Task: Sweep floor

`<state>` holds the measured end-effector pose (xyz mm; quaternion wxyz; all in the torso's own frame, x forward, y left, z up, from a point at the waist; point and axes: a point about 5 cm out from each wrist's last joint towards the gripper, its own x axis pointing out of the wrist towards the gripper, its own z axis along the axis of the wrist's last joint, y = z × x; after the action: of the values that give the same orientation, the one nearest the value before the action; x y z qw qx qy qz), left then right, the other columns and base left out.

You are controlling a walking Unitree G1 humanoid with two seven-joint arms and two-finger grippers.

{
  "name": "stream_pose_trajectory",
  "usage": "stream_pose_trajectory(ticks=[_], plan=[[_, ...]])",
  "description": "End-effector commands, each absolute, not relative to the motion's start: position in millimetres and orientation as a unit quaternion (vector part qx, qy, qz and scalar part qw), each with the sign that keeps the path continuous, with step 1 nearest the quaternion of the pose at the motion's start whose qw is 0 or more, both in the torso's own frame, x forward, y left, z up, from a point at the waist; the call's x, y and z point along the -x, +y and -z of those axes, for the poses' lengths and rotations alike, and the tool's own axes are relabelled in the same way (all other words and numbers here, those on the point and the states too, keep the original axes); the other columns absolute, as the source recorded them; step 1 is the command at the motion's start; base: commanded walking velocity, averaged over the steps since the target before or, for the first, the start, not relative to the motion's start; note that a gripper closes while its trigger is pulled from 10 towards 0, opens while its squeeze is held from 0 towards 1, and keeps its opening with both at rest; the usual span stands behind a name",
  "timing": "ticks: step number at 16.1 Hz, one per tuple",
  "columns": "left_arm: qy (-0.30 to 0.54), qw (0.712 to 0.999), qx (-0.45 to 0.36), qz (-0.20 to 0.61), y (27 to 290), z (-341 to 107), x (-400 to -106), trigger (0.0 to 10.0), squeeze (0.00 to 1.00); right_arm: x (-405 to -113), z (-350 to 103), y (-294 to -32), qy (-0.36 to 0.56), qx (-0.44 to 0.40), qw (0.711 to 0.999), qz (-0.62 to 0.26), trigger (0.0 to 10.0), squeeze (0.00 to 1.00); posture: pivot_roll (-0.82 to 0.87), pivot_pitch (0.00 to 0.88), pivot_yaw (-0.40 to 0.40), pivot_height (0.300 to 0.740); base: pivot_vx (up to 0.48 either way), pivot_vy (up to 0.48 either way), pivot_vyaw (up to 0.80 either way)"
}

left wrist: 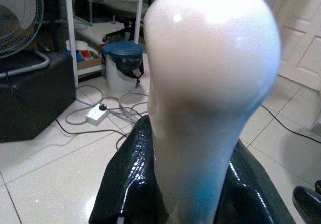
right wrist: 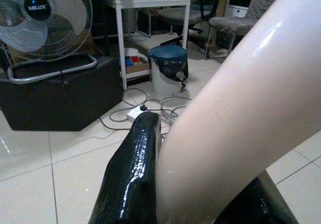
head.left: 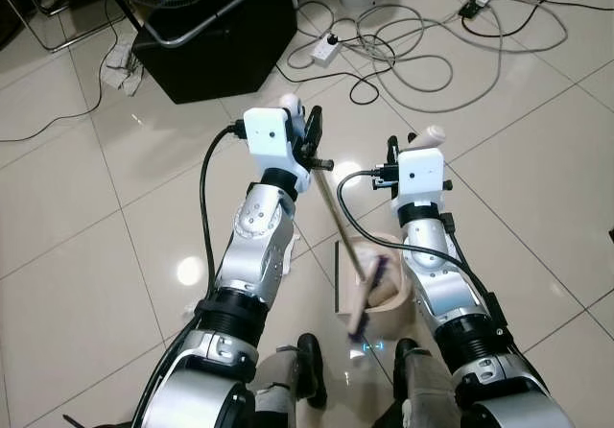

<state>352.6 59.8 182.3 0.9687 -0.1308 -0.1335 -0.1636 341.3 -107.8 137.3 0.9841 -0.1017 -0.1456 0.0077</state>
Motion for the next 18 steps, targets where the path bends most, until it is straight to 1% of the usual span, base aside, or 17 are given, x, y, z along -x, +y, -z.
stream_pose_trajectory(ticks=[1,4,5,6,9,12,13,14,16,18], plan=[[-0.133,0.966,0.145,0.164,60,-182,-350,10.0,0.00,-338,-124,-99,-0.115,0.086,0.989,-0.021,10.0,0.00,0.06,0.332,0.215,0.740,0.000,0.000,0.00],[-0.127,0.966,0.149,0.168,61,-183,-349,10.0,0.00,-338,-124,-99,-0.115,0.085,0.989,-0.021,10.0,0.00,0.06,0.332,0.215,0.740,0.000,0.000,0.00],[-0.138,0.965,0.131,0.179,66,-192,-350,10.0,0.00,-339,-123,-103,-0.113,0.075,0.991,-0.014,10.0,0.00,0.05,0.286,0.212,0.740,0.000,0.000,0.00],[-0.166,0.963,0.090,0.195,83,-213,-360,10.0,0.00,-337,-122,-113,-0.111,0.056,0.992,0.003,10.0,0.00,0.05,0.269,0.213,0.740,0.000,0.000,0.00],[-0.179,0.964,0.076,0.182,101,-227,-372,10.0,0.00,-337,-121,-120,-0.108,0.051,0.993,0.015,10.0,0.00,0.04,0.246,0.218,0.740,0.000,0.000,0.00],[-0.187,0.968,0.056,0.156,127,-237,-379,10.0,0.00,-336,-121,-127,-0.112,0.050,0.992,0.022,10.0,0.00,0.03,0.200,0.214,0.740,0.000,0.000,0.00],[-0.183,0.970,0.046,0.154,133,-237,-380,10.0,0.00,-336,-122,-130,-0.113,0.047,0.992,0.026,10.0,0.00,0.02,0.180,0.212,0.740,0.000,0.000,0.00],[-0.170,0.973,0.019,0.154,142,-228,-377,10.0,0.00,-336,-125,-134,-0.120,0.043,0.991,0.033,10.0,0.00,-0.01,0.149,0.205,0.740,0.000,0.000,0.00],[-0.136,0.980,-0.025,0.142,157,-211,-371,10.0,0.00,-335,-135,-140,-0.136,0.037,0.989,0.043,10.0,0.00,-0.04,0.115,0.194,0.740,0.000,0.000,0.00],[-0.101,0.988,-0.027,0.118,173,-198,-367,10.0,0.00,-335,-146,-147,-0.151,0.026,0.987,0.057,10.0,0.00,-0.07,0.074,0.174,0.740,0.000,0.000,0.00]])
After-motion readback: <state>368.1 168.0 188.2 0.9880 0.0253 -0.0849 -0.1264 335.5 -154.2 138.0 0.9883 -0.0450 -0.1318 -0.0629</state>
